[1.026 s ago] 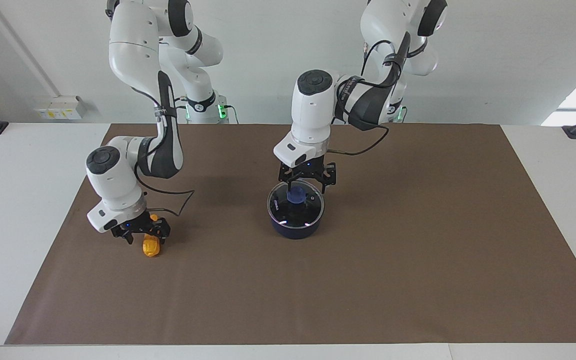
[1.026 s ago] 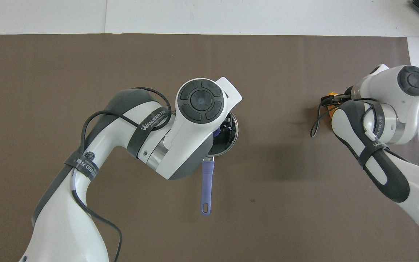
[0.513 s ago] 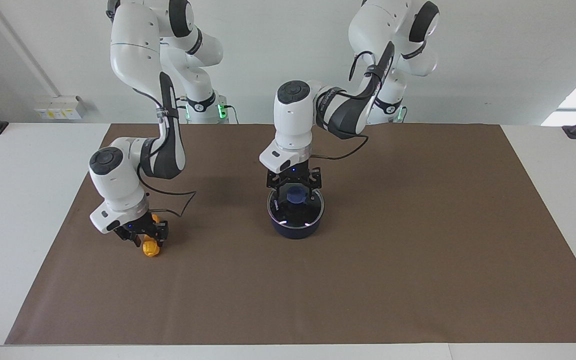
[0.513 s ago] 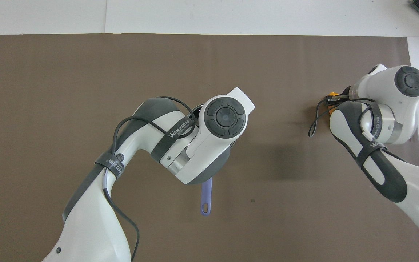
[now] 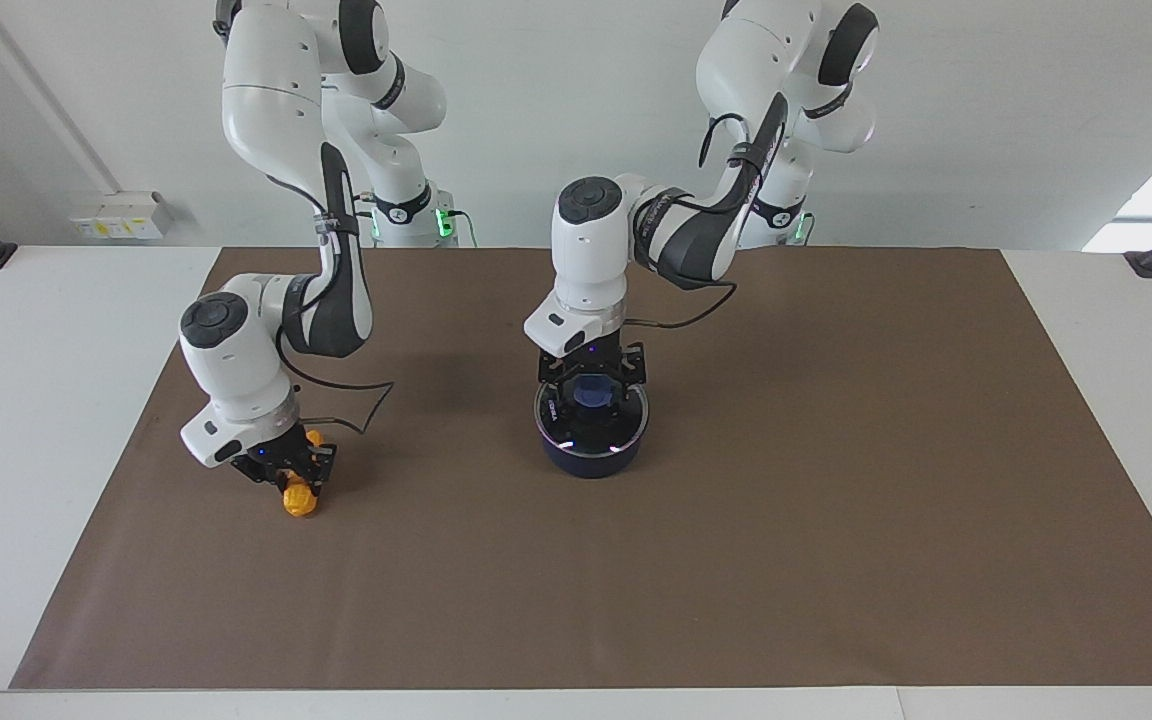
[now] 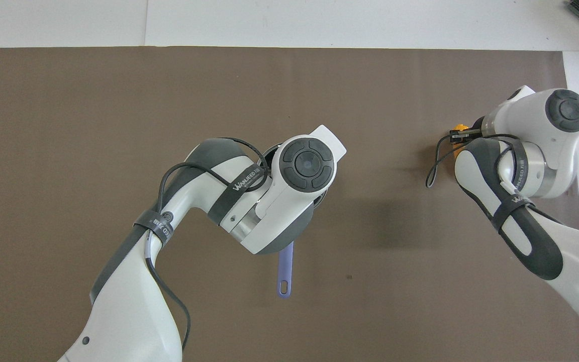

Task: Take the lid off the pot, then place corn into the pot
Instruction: 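Grasp the lid knob with the left gripper while the right gripper grasps the corn, then lift the glass lid with the left gripper while the right gripper lifts the corn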

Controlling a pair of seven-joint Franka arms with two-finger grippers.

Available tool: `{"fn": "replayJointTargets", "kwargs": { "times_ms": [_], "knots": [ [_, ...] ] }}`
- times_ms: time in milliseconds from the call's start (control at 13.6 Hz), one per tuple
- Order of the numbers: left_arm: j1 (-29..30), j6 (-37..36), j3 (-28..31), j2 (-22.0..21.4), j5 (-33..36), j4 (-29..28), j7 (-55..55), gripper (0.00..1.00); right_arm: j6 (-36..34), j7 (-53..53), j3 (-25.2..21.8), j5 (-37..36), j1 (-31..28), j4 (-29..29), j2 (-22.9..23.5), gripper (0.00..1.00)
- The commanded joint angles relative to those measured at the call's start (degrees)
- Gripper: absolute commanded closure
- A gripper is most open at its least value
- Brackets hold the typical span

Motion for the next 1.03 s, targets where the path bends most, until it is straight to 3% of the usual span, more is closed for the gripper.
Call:
{"fn": "replayJointTargets", "kwargs": {
  "times_ms": [0, 147, 220, 366, 513, 733, 806, 953],
  "knots": [
    [-0.5, 0.6, 0.4, -1.6, 1.4, -1.8, -1.2, 0.00, -6.7, 0.6, 0.2, -0.8, -0.1, 2.1, -3.9, 1.00],
    [-0.4, 0.7, 0.4, -1.8, 1.4, -1.8, -1.3, 0.00, -12.5, 0.6, 0.3, -0.8, -0.1, 4.1, -6.6, 1.00],
    [-0.3, 0.7, 0.4, -1.9, 1.4, -1.8, -1.7, 0.05, -14.9, 0.6, 0.4, -0.8, -0.1, 4.2, -8.4, 1.00],
    [-0.4, 0.5, 0.4, -2.0, 1.4, -1.7, -2.4, 0.34, -17.5, 0.6, 0.5, -0.9, 0.0, 4.4, -11.2, 1.00],
    [-0.3, 1.0, 0.5, -2.0, 1.9, -1.6, -2.4, 0.44, -19.0, 0.5, 0.5, -0.8, 0.0, 4.5, -13.2, 1.00],
    [-0.4, 0.5, 0.5, -2.3, 2.0, -1.4, -2.4, 0.91, -24.3, 0.6, 0.7, -0.8, 0.3, 6.1, -17.5, 1.00],
    [-0.4, 0.4, 0.5, -2.7, 2.0, -1.5, -2.4, 0.98, -28.2, 0.7, 0.6, -0.8, 1.1, 7.1, -19.3, 1.00],
    [-0.4, -0.9, 0.6, -4.2, 2.1, -1.5, -2.3, 0.98, -34.8, 0.8, 0.6, -1.2, 1.1, 8.6, -22.0, 1.00]
  ]
}}
